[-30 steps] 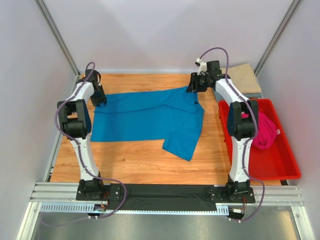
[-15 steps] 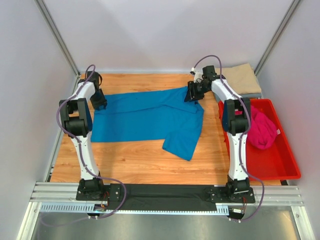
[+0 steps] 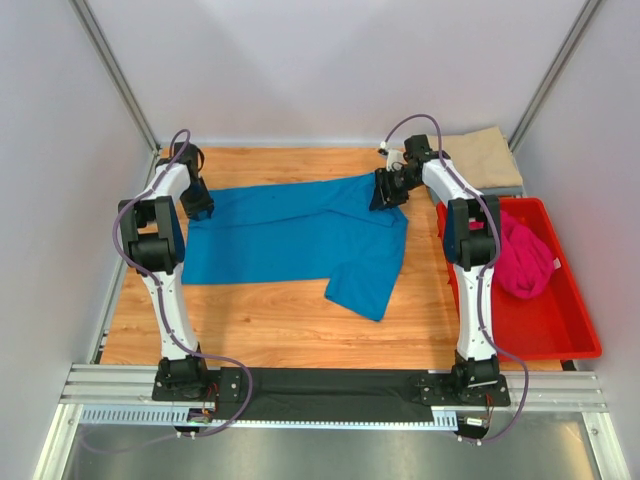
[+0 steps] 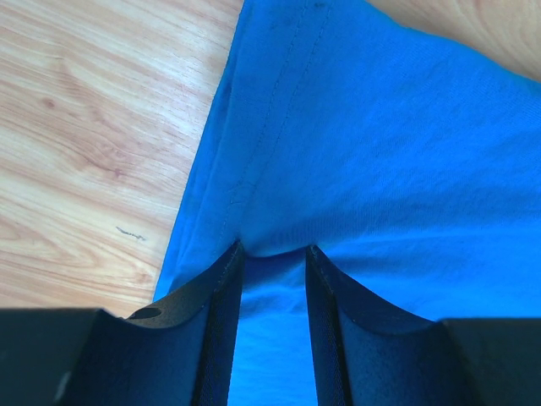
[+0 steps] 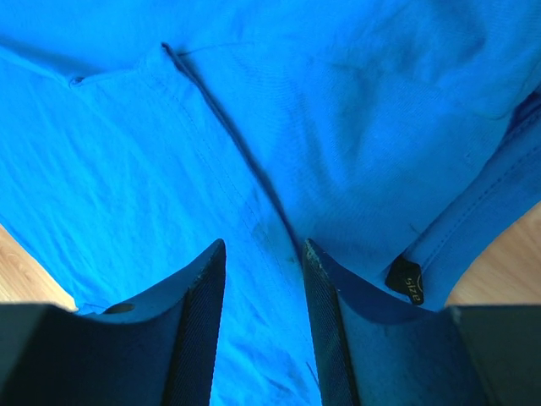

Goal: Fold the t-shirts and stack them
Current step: Fold the tshirt

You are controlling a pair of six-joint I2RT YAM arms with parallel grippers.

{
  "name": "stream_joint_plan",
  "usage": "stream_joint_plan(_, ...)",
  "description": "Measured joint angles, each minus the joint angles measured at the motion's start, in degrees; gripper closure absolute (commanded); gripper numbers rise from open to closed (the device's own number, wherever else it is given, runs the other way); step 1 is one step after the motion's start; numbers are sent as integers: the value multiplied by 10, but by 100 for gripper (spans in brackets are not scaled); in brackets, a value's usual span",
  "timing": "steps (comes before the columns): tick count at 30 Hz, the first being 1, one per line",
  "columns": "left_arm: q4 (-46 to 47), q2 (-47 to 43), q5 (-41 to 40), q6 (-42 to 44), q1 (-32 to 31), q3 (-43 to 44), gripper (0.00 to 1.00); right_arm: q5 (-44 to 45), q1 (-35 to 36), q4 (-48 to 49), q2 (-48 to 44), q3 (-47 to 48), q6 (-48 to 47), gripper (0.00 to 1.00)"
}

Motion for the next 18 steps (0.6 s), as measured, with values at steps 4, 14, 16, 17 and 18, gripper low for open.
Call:
stream_joint_plan(4, 0, 0, 0, 0, 0, 0, 58, -2, 0, -1, 0, 0, -7, 60)
stream_joint_plan(14, 0, 0, 0, 0, 0, 0, 58, -2, 0, -6, 0, 0, -10, 67)
stream_joint_plan(16, 0, 0, 0, 0, 0, 0, 58, -2, 0, -7, 0, 0, -10, 67)
stream_joint_plan(17, 0, 0, 0, 0, 0, 0, 58, -2, 0, -7, 0, 0, -10, 67)
stream_joint_plan(18, 1, 0, 0, 0, 0, -1, 59, -2, 0, -7, 0, 0, -10, 67)
